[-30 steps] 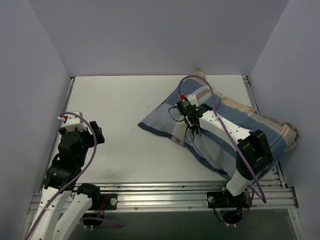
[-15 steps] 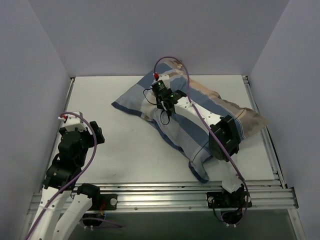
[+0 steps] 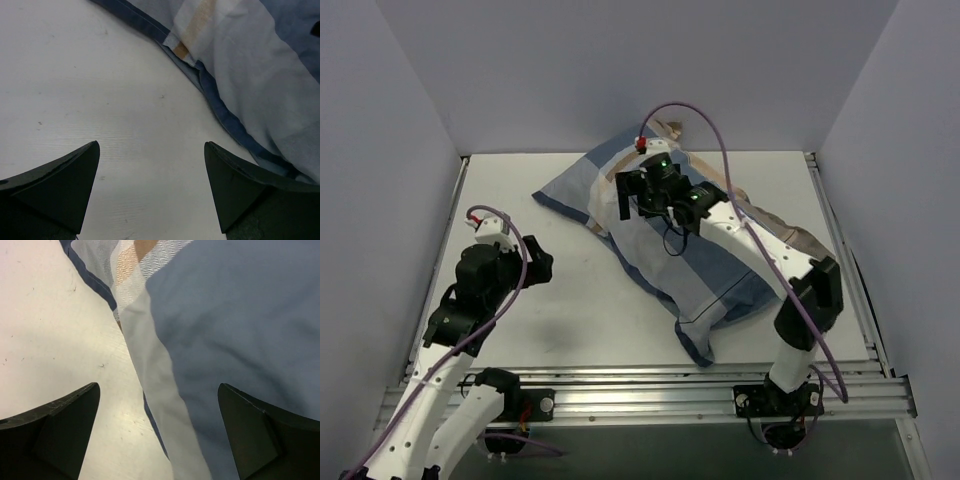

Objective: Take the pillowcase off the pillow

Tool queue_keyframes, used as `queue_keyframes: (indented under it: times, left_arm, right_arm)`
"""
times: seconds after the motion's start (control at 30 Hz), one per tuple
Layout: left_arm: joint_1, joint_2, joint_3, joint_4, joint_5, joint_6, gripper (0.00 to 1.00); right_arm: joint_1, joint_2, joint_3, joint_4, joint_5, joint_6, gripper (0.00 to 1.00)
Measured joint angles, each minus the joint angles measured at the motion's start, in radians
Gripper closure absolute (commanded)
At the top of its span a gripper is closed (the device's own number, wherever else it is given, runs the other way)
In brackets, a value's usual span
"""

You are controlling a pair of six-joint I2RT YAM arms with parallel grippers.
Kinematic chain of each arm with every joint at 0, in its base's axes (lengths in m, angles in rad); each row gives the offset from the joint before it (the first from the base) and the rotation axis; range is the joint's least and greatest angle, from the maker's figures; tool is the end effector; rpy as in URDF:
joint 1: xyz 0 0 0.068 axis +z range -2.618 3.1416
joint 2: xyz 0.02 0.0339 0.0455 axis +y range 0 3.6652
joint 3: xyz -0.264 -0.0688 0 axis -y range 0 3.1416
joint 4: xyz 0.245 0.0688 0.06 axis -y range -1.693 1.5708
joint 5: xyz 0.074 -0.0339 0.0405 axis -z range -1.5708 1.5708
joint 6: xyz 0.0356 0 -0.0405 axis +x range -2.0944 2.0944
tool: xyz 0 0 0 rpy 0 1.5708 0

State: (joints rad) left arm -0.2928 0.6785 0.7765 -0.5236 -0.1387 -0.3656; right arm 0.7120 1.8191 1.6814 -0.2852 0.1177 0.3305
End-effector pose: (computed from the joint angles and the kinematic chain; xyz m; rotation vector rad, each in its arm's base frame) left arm 0.1469 -0.0391 0.3178 -0.1624 1.9968 -0.2855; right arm 0.3324 0.2814 0.3503 -0.3093 2.0100 0.5504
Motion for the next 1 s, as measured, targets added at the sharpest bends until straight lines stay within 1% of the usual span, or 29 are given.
queue_keyframes:
  times: [0.1, 0.23, 0.33, 0.43, 0.53, 0.67, 0.87, 0.93, 0.97, 1.0]
  left_arm:
    - [-0.001, 0.083, 0.002, 0.048, 0.107, -0.075, 0.06]
    - [-0.01, 0.212, 0.002, 0.188, 0.235, -0.203, 0.06]
    - [-0.043, 0.329, 0.002, 0.353, 0.303, -0.305, 0.06]
    - [-0.094, 0.486, 0.006, 0.528, 0.349, -0.392, 0.06]
    - [-0.146, 0.655, 0.014, 0.693, 0.366, -0.472, 0.06]
    - [-0.199, 0.838, 0.058, 0.834, 0.361, -0.526, 0.06]
    - [-0.236, 1.017, 0.113, 1.052, 0.335, -0.582, 0.06]
    - [-0.24, 1.075, 0.126, 1.107, 0.333, -0.595, 0.0]
    - [-0.243, 1.104, 0.128, 1.136, 0.332, -0.601, 0.08]
    - [-0.244, 1.131, 0.128, 1.172, 0.333, -0.614, 0.14]
  right_arm:
    - [-0.059, -0.173, -0.091, -0.021, -0.013, -0.026, 0.0]
    - [-0.229, -0.367, -0.179, -0.021, -0.028, -0.06, 0.0]
    - [-0.381, -0.447, -0.234, -0.018, -0.031, -0.072, 0.0]
    - [-0.472, -0.472, -0.307, -0.006, -0.053, -0.068, 0.0]
    - [-0.489, -0.47, -0.41, 0.007, -0.098, -0.045, 0.0]
    - [-0.489, -0.465, -0.498, 0.011, -0.148, -0.013, 0.0]
    - [-0.488, -0.509, -0.552, 0.043, -0.2, 0.021, 0.01]
    - [-0.488, -0.527, -0.552, 0.045, -0.211, 0.025, 0.01]
    - [-0.488, -0.542, -0.552, 0.045, -0.216, 0.027, 0.01]
    - [-0.488, -0.552, -0.552, 0.045, -0.219, 0.029, 0.01]
